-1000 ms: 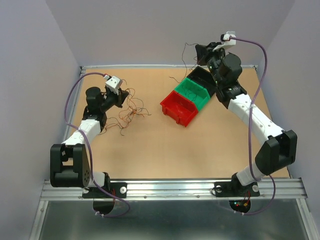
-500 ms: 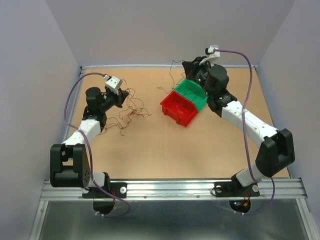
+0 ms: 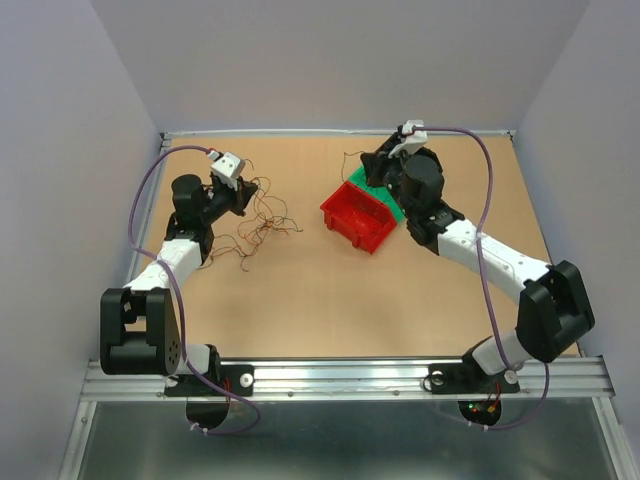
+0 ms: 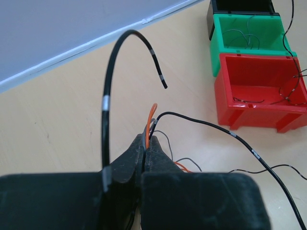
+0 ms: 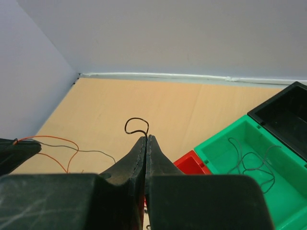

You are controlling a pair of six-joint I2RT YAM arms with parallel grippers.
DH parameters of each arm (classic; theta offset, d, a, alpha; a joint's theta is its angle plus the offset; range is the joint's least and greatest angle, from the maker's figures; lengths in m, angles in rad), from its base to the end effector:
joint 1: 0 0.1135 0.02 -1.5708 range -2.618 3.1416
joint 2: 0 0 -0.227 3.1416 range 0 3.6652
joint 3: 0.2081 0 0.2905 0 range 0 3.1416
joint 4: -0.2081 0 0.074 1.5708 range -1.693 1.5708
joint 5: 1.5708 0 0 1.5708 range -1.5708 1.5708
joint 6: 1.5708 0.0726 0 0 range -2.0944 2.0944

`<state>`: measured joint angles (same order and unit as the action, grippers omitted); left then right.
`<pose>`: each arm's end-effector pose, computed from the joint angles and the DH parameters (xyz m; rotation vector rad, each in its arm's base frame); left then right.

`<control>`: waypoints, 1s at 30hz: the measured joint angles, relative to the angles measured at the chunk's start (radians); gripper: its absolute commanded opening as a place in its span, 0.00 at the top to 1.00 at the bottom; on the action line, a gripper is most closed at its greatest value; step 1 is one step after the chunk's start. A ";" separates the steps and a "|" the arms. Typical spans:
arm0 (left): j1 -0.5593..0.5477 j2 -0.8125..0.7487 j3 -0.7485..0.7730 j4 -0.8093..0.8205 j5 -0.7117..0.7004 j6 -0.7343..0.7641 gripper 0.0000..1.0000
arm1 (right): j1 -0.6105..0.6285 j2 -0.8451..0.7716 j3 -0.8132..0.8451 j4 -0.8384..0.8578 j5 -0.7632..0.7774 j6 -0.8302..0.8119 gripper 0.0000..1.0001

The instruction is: Untangle the cables

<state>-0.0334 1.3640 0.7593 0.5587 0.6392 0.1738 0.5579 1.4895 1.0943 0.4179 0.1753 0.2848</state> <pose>0.3718 -0.0558 0.2174 0.6465 1.4885 -0.4072 0.3736 0.2182 0.2890 -0.0737 1.5709 0.5297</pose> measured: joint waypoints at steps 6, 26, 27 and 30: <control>0.000 0.000 0.000 0.001 0.000 0.000 1.00 | 0.000 -0.061 -0.047 0.009 0.064 -0.001 0.99; -0.006 -0.033 -0.015 0.006 0.000 0.001 1.00 | 0.000 0.155 -0.042 0.031 -0.063 -0.029 0.99; -0.006 -0.035 -0.015 0.007 0.000 0.001 1.00 | 0.000 0.167 -0.042 0.030 -0.080 -0.029 0.99; -0.006 -0.038 -0.015 0.008 0.000 0.001 1.00 | -0.008 0.181 -0.043 0.032 -0.136 -0.027 0.99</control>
<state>-0.0391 1.3262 0.7444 0.5663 0.6392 0.1745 0.5499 1.6707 1.0515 0.4500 0.0395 0.2581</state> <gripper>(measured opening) 0.048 0.022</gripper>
